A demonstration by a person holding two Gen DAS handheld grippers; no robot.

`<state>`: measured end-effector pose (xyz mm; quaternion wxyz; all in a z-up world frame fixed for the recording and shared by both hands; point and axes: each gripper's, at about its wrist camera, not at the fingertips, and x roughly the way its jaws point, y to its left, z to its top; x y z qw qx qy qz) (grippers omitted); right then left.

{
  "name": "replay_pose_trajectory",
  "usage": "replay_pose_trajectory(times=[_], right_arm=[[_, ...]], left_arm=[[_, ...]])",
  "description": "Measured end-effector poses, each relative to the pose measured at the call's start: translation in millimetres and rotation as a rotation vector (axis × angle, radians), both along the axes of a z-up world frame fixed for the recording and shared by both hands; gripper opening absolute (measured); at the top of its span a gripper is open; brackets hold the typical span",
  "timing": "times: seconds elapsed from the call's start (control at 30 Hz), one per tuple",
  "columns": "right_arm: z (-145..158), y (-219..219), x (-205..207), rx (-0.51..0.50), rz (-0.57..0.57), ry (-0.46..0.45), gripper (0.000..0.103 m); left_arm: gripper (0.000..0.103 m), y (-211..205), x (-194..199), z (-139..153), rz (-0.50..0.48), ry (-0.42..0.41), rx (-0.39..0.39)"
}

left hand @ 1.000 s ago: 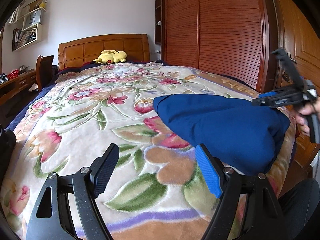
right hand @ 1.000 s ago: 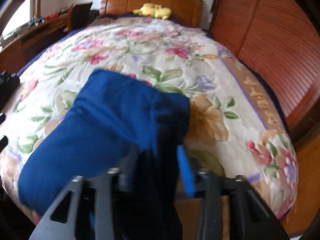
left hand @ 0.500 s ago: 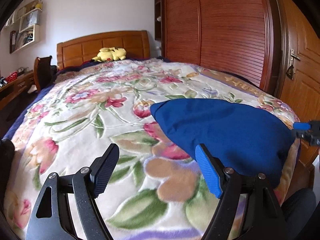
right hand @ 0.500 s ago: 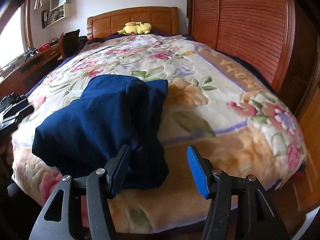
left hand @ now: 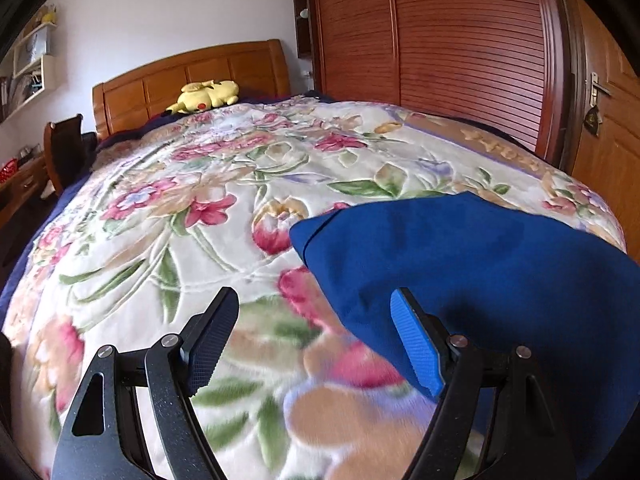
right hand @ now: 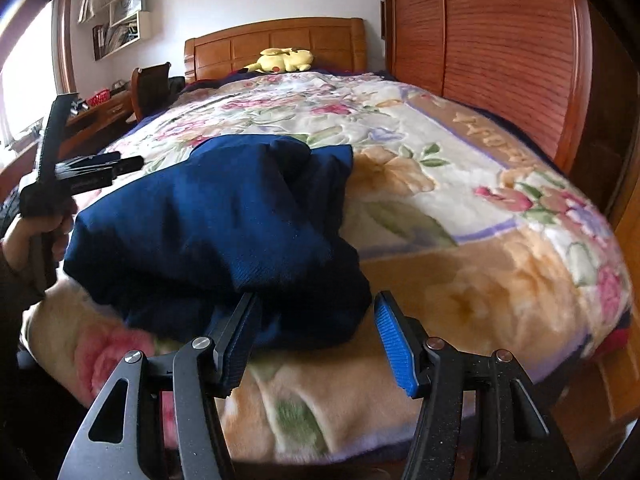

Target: Fold large clothes

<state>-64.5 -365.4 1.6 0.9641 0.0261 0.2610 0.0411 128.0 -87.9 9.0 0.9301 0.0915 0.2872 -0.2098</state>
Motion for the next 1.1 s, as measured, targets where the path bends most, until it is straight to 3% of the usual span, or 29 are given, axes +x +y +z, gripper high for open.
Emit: replay_pose_trajectory(times=[0.17, 0.33, 0.37, 0.5, 0.67, 0.93, 0.97, 1.0, 1.03, 1.07, 1.1], right_arm=[[-16.7, -2.9, 19.7, 0.019, 0.032, 0.034, 0.060], [-17.6, -12.6, 30.2, 0.079, 0.058, 0.010, 0.060], [-18.3, -14.5, 30.3, 0.091, 0.066, 0.004, 0.055], [-23.6, -18.7, 28.8, 0.120, 0.097, -0.040, 0.019], [-7.1, -36.9, 26.3, 0.054, 0.044, -0.108, 0.008], [-7.7, -58.5, 48.0, 0.073, -0.029, -0.080, 0.013], [-9.5, -59.0, 48.0, 0.083, -0.037, -0.078, 0.023], [-11.6, -60.1, 49.8, 0.096, -0.053, -0.066, 0.036], [-11.3, -60.5, 52.4, 0.111, -0.059, -0.053, 0.042], [-10.6, -58.7, 53.7, 0.131, -0.055, -0.041, 0.049], [-13.1, -59.7, 57.6, 0.159, -0.038, -0.030, 0.049]], left_arm=[[0.079, -11.4, 36.8, -6.3, -0.002, 0.050, -0.003], [0.079, -31.9, 80.5, -29.9, 0.004, 0.132, 0.067], [0.079, -34.5, 85.6, -34.0, 0.007, 0.143, 0.078], [0.079, -39.3, 101.3, -46.6, 0.003, 0.180, 0.080], [0.072, -36.5, 101.0, -45.6, -0.002, 0.222, 0.035], [0.072, -35.8, 105.9, -51.8, -0.007, 0.242, 0.010], [0.072, -35.4, 106.5, -52.1, -0.006, 0.244, 0.002], [0.064, -35.5, 107.7, -52.5, -0.012, 0.252, -0.012], [0.052, -35.8, 109.0, -53.0, -0.025, 0.266, -0.027], [0.051, -36.3, 110.6, -53.4, -0.034, 0.287, -0.042], [0.043, -37.1, 111.2, -53.2, -0.026, 0.288, -0.036]])
